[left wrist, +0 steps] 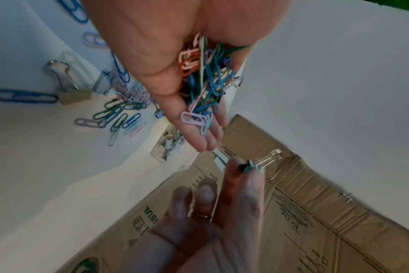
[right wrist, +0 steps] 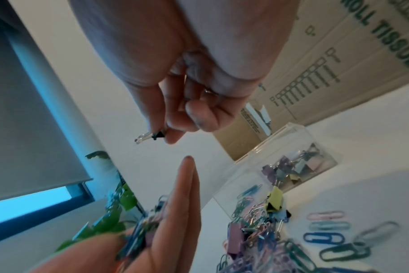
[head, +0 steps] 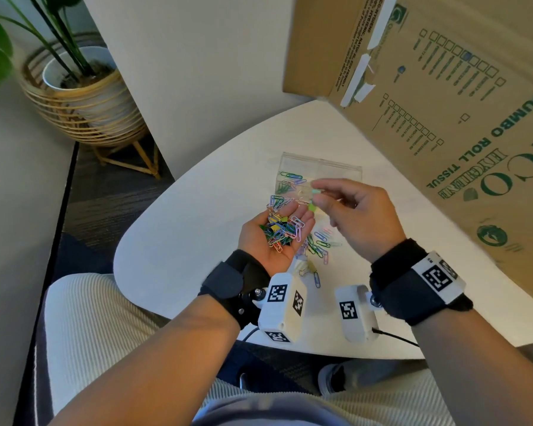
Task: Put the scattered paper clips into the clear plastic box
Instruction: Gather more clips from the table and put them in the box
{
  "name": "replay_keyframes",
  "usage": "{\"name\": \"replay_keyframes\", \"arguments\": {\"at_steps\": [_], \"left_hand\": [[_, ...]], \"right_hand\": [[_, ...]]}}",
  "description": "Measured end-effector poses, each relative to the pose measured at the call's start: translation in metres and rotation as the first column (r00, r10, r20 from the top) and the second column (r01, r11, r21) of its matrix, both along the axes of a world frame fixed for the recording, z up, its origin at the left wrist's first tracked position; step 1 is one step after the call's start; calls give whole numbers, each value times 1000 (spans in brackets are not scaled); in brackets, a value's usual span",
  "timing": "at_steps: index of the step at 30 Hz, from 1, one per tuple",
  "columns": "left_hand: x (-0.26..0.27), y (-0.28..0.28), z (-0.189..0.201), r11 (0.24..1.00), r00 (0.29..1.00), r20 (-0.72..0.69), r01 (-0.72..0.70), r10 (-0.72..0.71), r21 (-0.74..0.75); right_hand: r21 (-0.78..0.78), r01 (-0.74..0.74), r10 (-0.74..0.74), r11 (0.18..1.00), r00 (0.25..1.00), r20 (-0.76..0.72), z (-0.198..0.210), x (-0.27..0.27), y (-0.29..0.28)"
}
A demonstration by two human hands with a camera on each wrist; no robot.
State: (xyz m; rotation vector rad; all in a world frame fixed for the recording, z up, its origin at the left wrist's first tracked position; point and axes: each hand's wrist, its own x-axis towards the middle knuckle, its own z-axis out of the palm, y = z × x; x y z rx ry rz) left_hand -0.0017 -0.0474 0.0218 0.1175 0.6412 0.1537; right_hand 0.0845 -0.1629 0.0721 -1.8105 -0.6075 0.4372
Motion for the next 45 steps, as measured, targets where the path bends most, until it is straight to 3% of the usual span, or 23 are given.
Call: {"name": "replay_keyframes", "arguments": {"at_steps": [7,12,16,20,23,26,30,34,41,45], "left_hand": [[1,1,-3,998,999,-3,54,-54,-23],[1,0,-2,998,998,-24,64,-64,-2],[-2,0,0,997,996,-27,83,-82,11],[0,2,-3,998,997,-38,68,-67,17],[2,-2,-5,997,997,-30,78,-77,17],[3,-9,-6,994,995,-37,98,-96,42],[4,-15,-8,985,988,-85,140,-131,104],[1,-16,-7,981,985,-85,159,-150,113],[1,-10,-9,985,990,-30,141,-139,95],[3,-11,-8,986,990,-27,140,-138,91]], "right_hand": [[-62,333,-338,941,934,-112,-10,41,-3],[-120,401,-409,908,911,-48,-8,69,3],[-303,286,-293,909,956,22,-19,73,0],[-270,117,-84,956,988,133,-16,43,4],[-267,-77,112,961,986,121,-7,19,11],[-329,-221,252,918,966,55,1,7,20],[-544,-267,422,795,888,181,1,8,30],[-548,-282,414,788,901,132,1,5,33],[-321,-189,194,928,981,-17,5,4,23],[-416,-231,279,879,959,58,4,5,21]]}}
